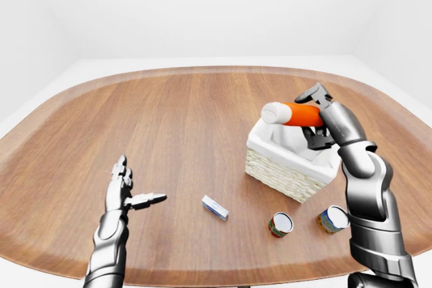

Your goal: Pick up the ketchup, and put it in the basket.

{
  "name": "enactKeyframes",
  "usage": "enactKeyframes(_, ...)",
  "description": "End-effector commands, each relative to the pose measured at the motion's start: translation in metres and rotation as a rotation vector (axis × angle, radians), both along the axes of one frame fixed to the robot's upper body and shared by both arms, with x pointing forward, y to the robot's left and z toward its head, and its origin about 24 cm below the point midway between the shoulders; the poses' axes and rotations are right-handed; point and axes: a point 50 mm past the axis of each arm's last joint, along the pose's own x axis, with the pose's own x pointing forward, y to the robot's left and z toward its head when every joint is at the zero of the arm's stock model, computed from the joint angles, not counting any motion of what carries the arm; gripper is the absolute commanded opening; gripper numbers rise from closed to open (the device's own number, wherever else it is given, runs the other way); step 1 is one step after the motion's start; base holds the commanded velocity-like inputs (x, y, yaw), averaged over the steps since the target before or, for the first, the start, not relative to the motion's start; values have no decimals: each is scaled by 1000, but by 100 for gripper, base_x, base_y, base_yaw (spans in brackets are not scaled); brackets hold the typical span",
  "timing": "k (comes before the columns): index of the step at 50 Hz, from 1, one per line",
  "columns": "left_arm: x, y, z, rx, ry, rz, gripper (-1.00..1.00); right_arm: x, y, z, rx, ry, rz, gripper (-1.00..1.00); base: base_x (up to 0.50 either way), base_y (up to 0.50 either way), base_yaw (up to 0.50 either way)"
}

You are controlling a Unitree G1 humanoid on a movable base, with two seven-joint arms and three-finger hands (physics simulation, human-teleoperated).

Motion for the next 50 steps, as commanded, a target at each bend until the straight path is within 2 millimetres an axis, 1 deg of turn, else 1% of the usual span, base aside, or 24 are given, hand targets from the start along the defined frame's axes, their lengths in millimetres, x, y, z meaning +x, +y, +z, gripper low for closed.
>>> enactKeyframes(1, 1, 0, -2, -1, 10, 2, 100, 4, -7, 2, -34, 25, -20, -100, 0, 0, 0)
enactKeyframes(3, 1, 0, -2, -1, 11, 1, 100, 5, -9, 3, -68, 25, -39, -100, 0, 0, 0)
enactKeyframes(7, 0, 0, -2, -1, 10, 2, 100, 6, -10, 3, -79, 33, -51, -100, 0, 0, 0)
enactKeyframes(13, 0, 0, -3, -1, 14, 2, 100, 13, -15, -6, -78, 60, -81, -100, 0, 0, 0)
enactKeyframes(19, 0, 0, -3, -2, 17, 1, 100, 17, -19, -10, -91, 76, -107, -100, 0, 0, 0)
enactKeyframes(24, 0, 0, -3, -2, 13, 1, 100, 19, -21, -9, -100, 79, -117, -100, 0, 0, 0)
enactKeyframes(33, 0, 0, -4, -3, 18, 1, 100, 27, -32, -6, -114, 87, -153, -100, 0, 0, 0)
enactKeyframes(40, 0, 0, -4, -2, 18, 0, 100, 33, -34, -16, -121, 114, -176, -100, 0, 0, 0)
enactKeyframes(50, 0, -1, -2, 0, 10, -1, 100, 39, -40, -20, -149, 129, -190, -100, 0, 0, 0)
